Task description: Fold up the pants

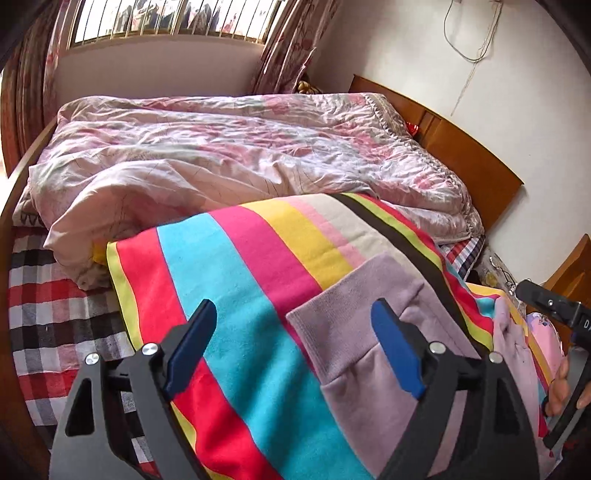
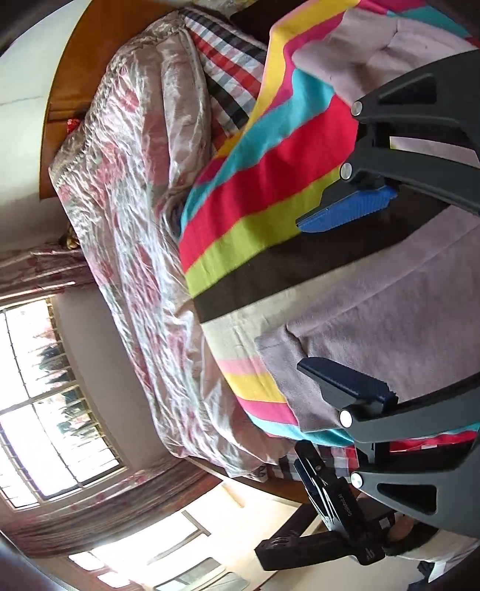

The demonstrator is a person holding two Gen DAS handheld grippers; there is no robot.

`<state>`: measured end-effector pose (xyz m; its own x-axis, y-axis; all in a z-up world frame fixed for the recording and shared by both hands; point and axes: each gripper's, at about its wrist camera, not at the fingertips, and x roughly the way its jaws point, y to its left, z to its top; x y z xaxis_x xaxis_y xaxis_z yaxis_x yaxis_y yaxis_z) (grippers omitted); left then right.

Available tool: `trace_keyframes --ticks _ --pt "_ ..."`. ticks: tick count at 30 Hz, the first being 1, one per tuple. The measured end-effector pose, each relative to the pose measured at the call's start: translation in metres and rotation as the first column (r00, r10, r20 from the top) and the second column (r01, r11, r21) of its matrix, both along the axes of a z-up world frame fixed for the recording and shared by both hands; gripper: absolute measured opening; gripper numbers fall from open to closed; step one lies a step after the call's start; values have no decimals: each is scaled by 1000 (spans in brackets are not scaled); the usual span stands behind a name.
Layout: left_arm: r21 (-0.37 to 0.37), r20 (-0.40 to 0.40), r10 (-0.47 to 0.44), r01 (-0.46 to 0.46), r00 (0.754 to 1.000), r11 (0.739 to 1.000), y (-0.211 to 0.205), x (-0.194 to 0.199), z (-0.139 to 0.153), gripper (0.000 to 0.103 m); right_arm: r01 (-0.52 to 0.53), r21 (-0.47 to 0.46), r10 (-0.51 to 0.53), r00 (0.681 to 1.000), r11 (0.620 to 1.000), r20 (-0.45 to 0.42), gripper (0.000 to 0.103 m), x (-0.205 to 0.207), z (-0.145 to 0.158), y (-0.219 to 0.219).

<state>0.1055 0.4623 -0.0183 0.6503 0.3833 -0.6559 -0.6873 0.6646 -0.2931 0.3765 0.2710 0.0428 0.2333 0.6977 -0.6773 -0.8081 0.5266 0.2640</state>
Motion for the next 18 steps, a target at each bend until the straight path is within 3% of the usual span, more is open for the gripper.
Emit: trace_keyframes --ticks 3,5,7,10,13,14,16,17,18 --pt "-32 50 -146 148 988 989 -30 3 13 92 180 -41 -181 983 983 -8 68 34 -2 -90" --pt "-58 57 -278 281 959 958 -57 15 11 95 322 -62 -327 939 945 -105 68 58 -24 -152" --pt "-58 39 -376 378 926 924 -84 32 5 98 412 -45 -411 883 910 -225 67 70 -51 -200" --pt "-71 -49 -431 428 901 901 -107 56 -16 98 453 -64 -449 835 889 -319 67 76 -85 -224" --pt "-140 -131 -436 418 891 897 -107 73 -42 98 455 -33 -434 820 890 -373 61 76 -106 -216" --pt "-135 -130 -435 419 891 898 -105 71 -44 98 446 -16 -417 825 895 -382 56 77 -108 -212" --pt "-131 -114 -416 401 902 907 -100 59 -37 98 459 -15 -432 824 888 -365 15 74 -105 -202" --pt "-129 -90 -402 390 911 912 -96 50 -32 98 451 -4 -427 841 892 -332 8 69 -96 -195" --pt "-127 -73 -385 374 920 919 -89 41 -27 98 422 35 -393 868 906 -305 8 58 -81 -186"
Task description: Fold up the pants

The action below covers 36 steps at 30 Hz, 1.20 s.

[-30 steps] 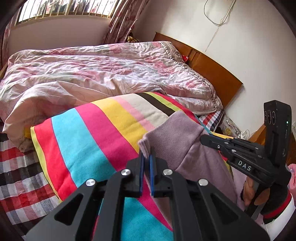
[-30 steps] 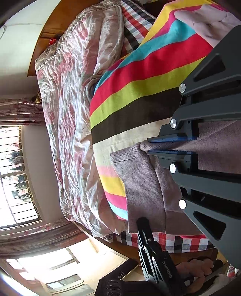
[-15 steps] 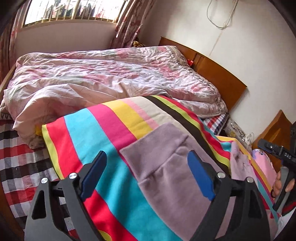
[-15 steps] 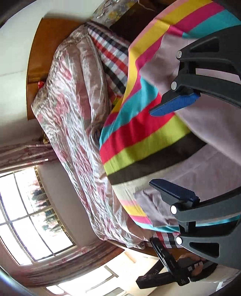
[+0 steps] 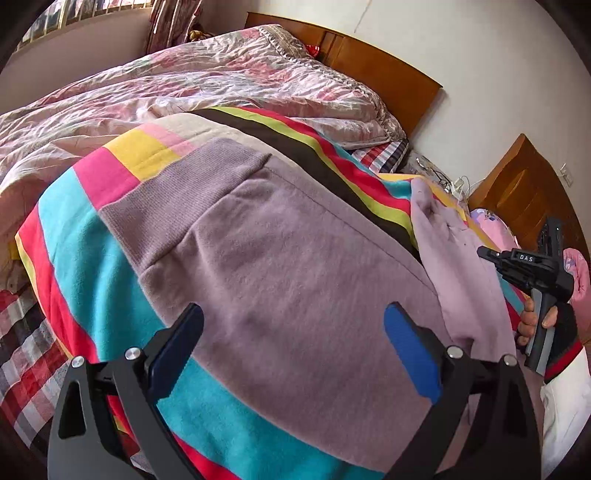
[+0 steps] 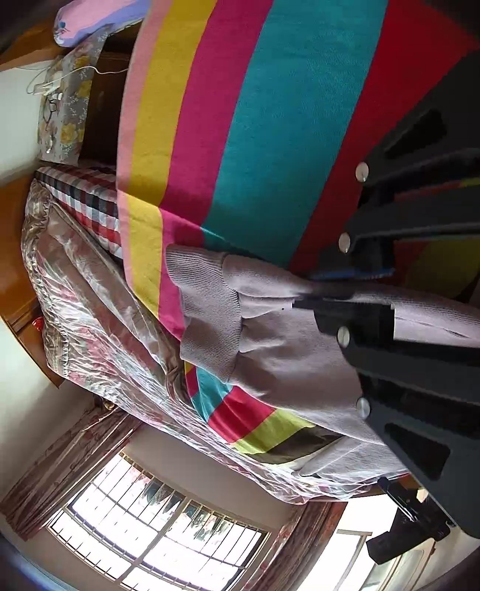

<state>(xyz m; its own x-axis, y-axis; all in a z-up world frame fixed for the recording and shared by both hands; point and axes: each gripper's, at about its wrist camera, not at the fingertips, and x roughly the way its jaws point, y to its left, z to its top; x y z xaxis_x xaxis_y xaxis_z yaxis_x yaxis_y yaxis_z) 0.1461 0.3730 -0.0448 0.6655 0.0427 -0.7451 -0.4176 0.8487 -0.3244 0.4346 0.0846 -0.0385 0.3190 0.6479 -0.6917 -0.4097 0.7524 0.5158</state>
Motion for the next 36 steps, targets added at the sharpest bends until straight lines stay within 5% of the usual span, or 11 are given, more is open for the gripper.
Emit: trace_keyframes --ticks 4,8,11,12,13,15,18,23,29,33,36 --pt "-22 58 108 -107 992 994 33 -34 19 98 -186 -21 186 964 982 190 8 -57 68 74" --pt "-78 90 250 -243 964 967 64 -65 24 98 -455 -107 466 845 884 263 9 -140 94 173" --pt "-96 82 330 -322 940 942 81 -88 21 98 -648 -137 663 730 749 169 28 -191 71 230" --pt "-99 75 346 -338 935 936 85 -96 19 98 -678 -139 692 703 722 163 55 -202 65 237" --pt "-99 66 356 -349 932 932 88 -101 17 98 -693 -133 705 690 709 166 65 -208 61 240" --pt "-91 52 374 -368 926 925 90 -112 12 98 -688 -101 694 700 718 170 65 -206 61 232" --pt "-107 35 369 -364 929 925 92 -121 1 98 -610 -44 603 766 791 223 64 -175 74 193" --pt "-195 84 238 -218 968 956 74 -99 -5 97 -471 -92 479 850 877 220 58 -125 70 141" --pt "-262 141 103 -63 985 963 47 -56 -1 79 -444 -138 463 870 885 170 48 -104 31 147" --pt "-280 112 140 -104 984 954 53 -41 -11 70 -429 -124 445 880 895 168 47 -109 26 152" --pt "-286 93 164 -131 982 949 64 -37 -16 65 -453 -124 469 854 883 223 47 -131 39 141"
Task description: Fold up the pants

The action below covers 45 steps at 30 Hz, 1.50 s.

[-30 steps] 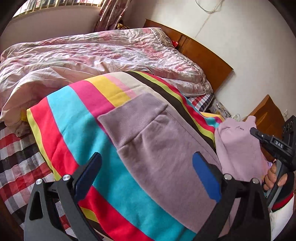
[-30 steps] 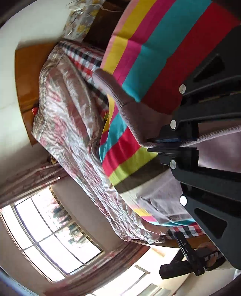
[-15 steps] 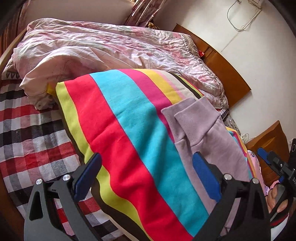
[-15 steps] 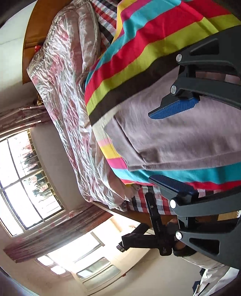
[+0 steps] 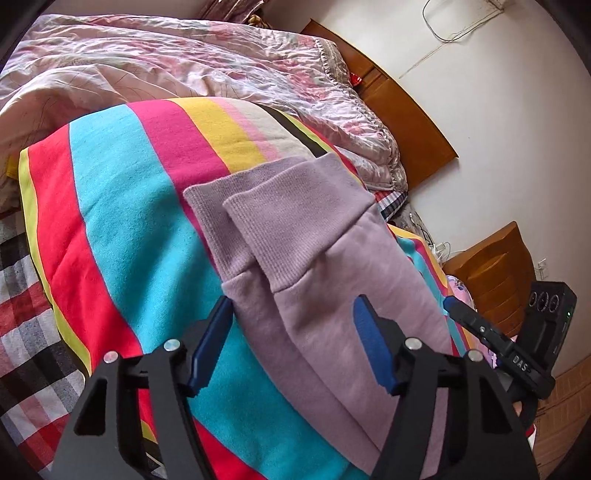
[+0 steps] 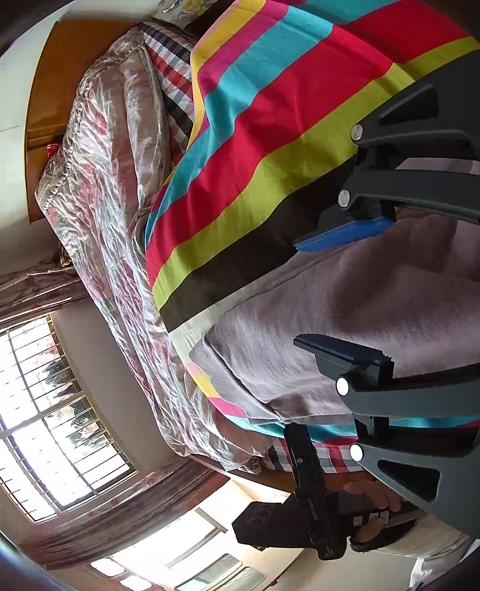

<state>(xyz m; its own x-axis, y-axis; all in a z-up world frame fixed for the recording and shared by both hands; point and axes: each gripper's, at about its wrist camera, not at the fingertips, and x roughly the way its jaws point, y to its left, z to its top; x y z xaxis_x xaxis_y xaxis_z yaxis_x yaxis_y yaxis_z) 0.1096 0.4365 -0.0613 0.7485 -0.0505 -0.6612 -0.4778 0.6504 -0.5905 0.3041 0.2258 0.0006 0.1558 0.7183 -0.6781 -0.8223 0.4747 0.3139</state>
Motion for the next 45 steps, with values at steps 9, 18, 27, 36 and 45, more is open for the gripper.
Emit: trace_keyframes --ticks 9,18,27,36,45 --pt "153 -56 12 -3 998 988 -13 0 20 59 -38 -71 50 983 997 176 46 -104 21 -74" --pt "86 -48 -39 43 998 995 -3 25 6 44 -23 -126 50 975 992 218 36 -169 -6 -101" --pt "51 -43 -6 9 999 999 6 25 -5 39 30 -175 12 972 984 234 36 -182 -18 -118" --pt "96 2 -29 29 1000 995 3 25 14 12 -67 -212 132 942 975 309 31 -215 -25 -114" --pt "86 94 -74 66 993 994 -4 26 53 11 21 -358 142 895 933 423 4 -212 -46 -104"
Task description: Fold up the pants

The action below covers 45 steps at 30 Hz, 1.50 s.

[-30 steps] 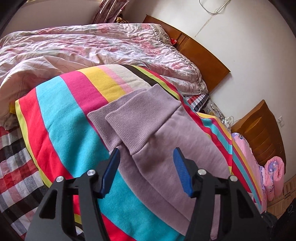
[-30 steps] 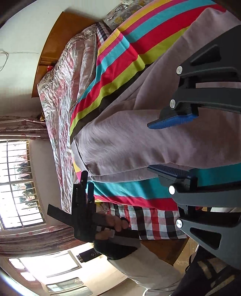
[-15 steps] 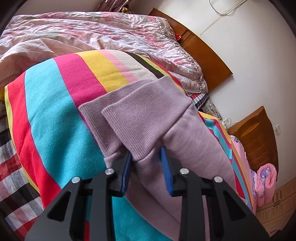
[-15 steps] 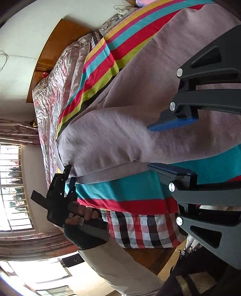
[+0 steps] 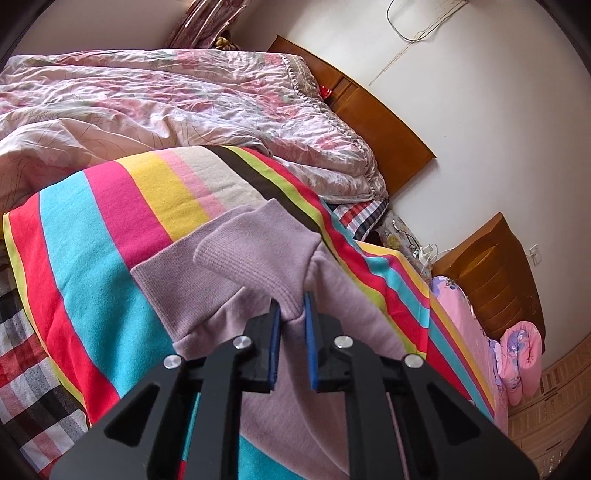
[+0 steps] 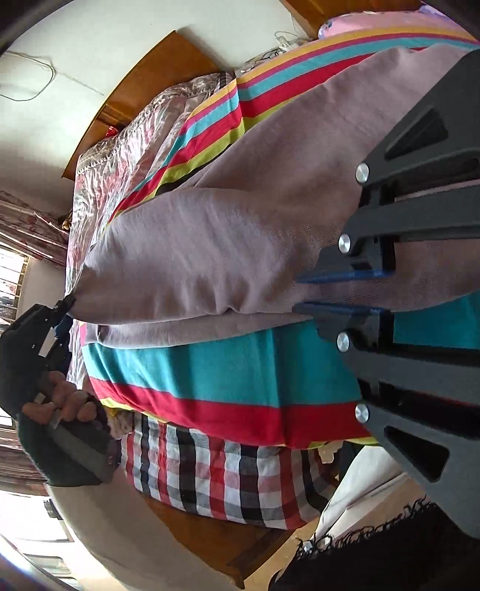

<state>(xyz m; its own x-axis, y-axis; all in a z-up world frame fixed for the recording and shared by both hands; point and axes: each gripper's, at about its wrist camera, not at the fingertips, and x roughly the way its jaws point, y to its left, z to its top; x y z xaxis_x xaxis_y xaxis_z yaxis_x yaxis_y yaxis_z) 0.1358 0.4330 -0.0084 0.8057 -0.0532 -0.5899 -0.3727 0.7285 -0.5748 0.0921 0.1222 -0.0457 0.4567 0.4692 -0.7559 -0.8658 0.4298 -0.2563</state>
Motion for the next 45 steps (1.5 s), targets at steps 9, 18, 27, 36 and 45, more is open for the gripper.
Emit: trace_keyframes --ticks 9,18,27,36,45 --pt "126 295 -128 94 947 988 -22 -3 105 11 62 287 -72 997 956 25 3 7 74 -31" --pt "-69 -71 60 -65 996 996 47 -15 -61 14 -9 164 63 944 986 -323 30 23 -8 5" --pt "-48 -46 36 -38 998 998 41 -14 -49 45 166 300 -78 955 939 -286 43 130 46 -32" --pt "-79 -46 66 -70 997 994 46 -7 -49 39 252 366 -48 873 896 -485 43 235 19 47" --pt "65 -89 85 -79 992 995 34 -9 -43 12 73 207 25 901 976 -432 32 254 -3 161"
